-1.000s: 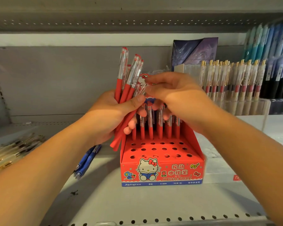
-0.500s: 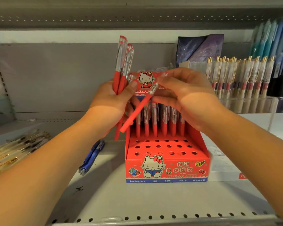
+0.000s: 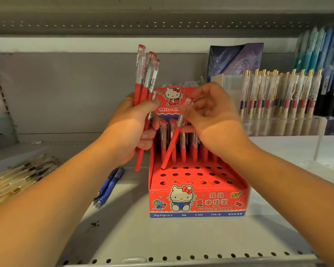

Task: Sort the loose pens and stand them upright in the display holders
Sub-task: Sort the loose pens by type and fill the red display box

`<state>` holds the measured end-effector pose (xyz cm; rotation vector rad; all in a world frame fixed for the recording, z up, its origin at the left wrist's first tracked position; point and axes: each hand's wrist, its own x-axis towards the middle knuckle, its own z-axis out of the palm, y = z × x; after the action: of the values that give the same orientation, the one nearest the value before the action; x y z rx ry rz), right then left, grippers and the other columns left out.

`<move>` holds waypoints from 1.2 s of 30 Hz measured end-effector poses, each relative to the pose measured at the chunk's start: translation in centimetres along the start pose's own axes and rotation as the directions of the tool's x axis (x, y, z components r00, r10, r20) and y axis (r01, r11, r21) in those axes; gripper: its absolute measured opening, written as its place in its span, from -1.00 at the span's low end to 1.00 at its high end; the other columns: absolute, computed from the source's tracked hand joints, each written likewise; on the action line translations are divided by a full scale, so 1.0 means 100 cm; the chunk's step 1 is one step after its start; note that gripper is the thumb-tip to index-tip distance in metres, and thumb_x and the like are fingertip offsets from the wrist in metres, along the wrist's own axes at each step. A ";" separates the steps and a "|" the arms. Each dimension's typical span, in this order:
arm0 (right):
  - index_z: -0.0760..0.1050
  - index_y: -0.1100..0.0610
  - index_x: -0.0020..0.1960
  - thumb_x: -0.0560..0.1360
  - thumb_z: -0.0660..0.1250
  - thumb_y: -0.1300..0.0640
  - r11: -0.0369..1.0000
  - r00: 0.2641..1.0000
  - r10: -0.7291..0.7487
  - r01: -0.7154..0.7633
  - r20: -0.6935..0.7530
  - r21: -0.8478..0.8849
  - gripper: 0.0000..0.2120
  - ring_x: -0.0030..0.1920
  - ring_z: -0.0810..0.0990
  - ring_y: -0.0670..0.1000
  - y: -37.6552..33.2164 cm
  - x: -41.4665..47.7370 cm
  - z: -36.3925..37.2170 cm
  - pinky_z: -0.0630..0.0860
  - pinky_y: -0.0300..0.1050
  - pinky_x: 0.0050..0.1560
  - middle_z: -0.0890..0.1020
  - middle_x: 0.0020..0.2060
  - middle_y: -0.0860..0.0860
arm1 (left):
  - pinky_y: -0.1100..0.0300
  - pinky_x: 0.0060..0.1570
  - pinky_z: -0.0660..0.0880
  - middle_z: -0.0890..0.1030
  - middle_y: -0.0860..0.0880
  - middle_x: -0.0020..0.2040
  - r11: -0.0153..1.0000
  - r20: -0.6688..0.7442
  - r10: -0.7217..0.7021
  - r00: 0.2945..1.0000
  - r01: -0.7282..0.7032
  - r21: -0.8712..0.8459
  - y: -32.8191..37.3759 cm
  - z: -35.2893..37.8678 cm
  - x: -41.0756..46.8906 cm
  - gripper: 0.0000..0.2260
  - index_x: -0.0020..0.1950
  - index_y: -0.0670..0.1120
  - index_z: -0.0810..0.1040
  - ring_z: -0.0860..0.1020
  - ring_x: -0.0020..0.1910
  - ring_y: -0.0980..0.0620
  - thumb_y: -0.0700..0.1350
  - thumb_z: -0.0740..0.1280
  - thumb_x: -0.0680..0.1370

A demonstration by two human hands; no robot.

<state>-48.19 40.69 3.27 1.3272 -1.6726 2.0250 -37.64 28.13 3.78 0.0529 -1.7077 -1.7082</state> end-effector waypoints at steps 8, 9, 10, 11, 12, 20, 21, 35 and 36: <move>0.42 -0.06 -0.12 0.44 0.49 0.29 0.992 0.996 -0.093 0.094 0.009 -0.086 -0.67 -0.42 0.51 -0.15 0.004 -0.002 0.002 0.64 -0.05 -0.41 0.47 -0.33 -0.02 | 0.34 -0.59 0.18 0.50 -0.07 -0.42 0.998 0.071 0.060 0.996 -0.062 0.029 -0.003 0.001 0.000 -0.88 -0.06 -0.04 0.39 0.26 -0.61 0.08 -0.09 0.28 0.64; 0.42 -0.07 -0.12 0.44 0.50 0.29 0.991 0.995 -0.101 0.101 0.004 -0.086 -0.66 -0.42 0.51 -0.14 0.005 -0.002 0.002 0.64 -0.05 -0.41 0.47 -0.34 -0.02 | 0.32 -0.59 0.20 0.52 -0.09 -0.40 0.997 0.073 0.071 0.995 -0.073 0.032 -0.004 0.001 0.001 -0.89 -0.05 -0.05 0.40 0.28 -0.61 0.07 -0.09 0.29 0.64; 0.41 -0.07 -0.13 0.44 0.50 0.29 0.991 0.995 -0.104 0.103 -0.001 -0.083 -0.66 -0.42 0.51 -0.14 0.006 -0.002 0.003 0.64 -0.06 -0.41 0.47 -0.34 -0.02 | 0.31 -0.59 0.22 0.54 -0.10 -0.38 0.996 0.072 0.081 0.994 -0.083 0.034 -0.004 0.001 0.001 -0.90 -0.04 -0.07 0.41 0.30 -0.61 0.05 -0.10 0.30 0.63; 0.41 -0.07 -0.13 0.43 0.50 0.29 0.991 0.995 -0.103 0.102 -0.003 -0.081 -0.65 -0.41 0.51 -0.14 0.006 -0.002 0.003 0.63 -0.07 -0.42 0.47 -0.34 -0.02 | 0.30 -0.60 0.25 0.56 -0.11 -0.36 0.995 0.069 0.089 0.994 -0.091 0.034 -0.004 0.001 0.002 -0.90 -0.04 -0.08 0.42 0.33 -0.61 0.04 -0.10 0.30 0.63; 0.42 -0.07 -0.14 0.43 0.50 0.30 0.992 0.995 -0.100 0.100 0.001 -0.083 -0.65 -0.42 0.50 -0.15 0.007 -0.002 0.003 0.62 -0.10 -0.43 0.47 -0.35 -0.02 | 0.29 -0.60 0.27 0.57 -0.11 -0.35 0.995 0.063 0.093 0.994 -0.095 0.033 -0.005 0.001 0.002 -0.90 -0.04 -0.09 0.43 0.35 -0.61 0.03 -0.11 0.31 0.63; 0.48 -0.14 -0.11 0.46 0.42 0.36 0.974 0.970 -0.073 0.119 0.232 -0.191 -0.63 -0.30 0.66 0.13 0.012 -0.008 0.009 0.64 0.15 -0.27 0.63 -0.25 0.07 | 0.24 -0.61 0.41 0.64 -0.09 -0.31 0.989 0.023 0.130 0.991 -0.132 0.066 -0.003 0.000 0.001 -0.89 -0.01 -0.15 0.52 0.49 -0.58 0.00 -0.11 0.35 0.60; 0.49 -0.15 -0.09 0.47 0.41 0.35 0.971 0.965 -0.069 0.123 0.255 -0.204 -0.62 -0.30 0.66 0.11 0.011 -0.007 0.008 0.64 0.14 -0.27 0.64 -0.25 0.04 | 0.24 -0.60 0.42 0.64 -0.09 -0.29 0.988 0.026 0.138 0.990 -0.140 0.060 -0.002 0.000 0.001 -0.88 -0.01 -0.16 0.53 0.50 -0.58 -0.01 -0.11 0.36 0.60; 0.58 0.01 -0.06 0.49 0.29 0.34 0.994 0.972 0.064 -0.041 0.225 -0.102 -0.76 -0.19 0.70 0.06 -0.010 -0.002 -0.002 0.66 0.00 -0.25 0.69 -0.18 0.04 | 0.18 -0.55 0.53 0.67 -0.13 -0.25 0.993 0.163 0.105 0.981 -0.112 0.035 -0.001 0.002 -0.004 -0.81 -0.01 -0.14 0.57 0.59 -0.50 -0.06 -0.04 0.40 0.48; 0.57 0.06 -0.02 0.51 0.32 0.32 0.994 0.974 0.106 -0.111 0.199 0.013 -0.81 -0.22 0.70 0.01 -0.014 0.000 -0.004 0.65 -0.09 -0.32 0.69 -0.21 0.02 | 0.17 -0.55 0.54 0.67 -0.13 -0.24 0.994 0.192 0.091 0.977 -0.101 0.047 -0.002 0.002 -0.005 -0.79 0.00 -0.12 0.58 0.60 -0.49 -0.06 -0.03 0.40 0.46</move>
<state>-47.52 41.52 4.26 1.5220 -1.8481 2.0352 -37.48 28.53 3.41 -0.1697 -1.8653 -1.6372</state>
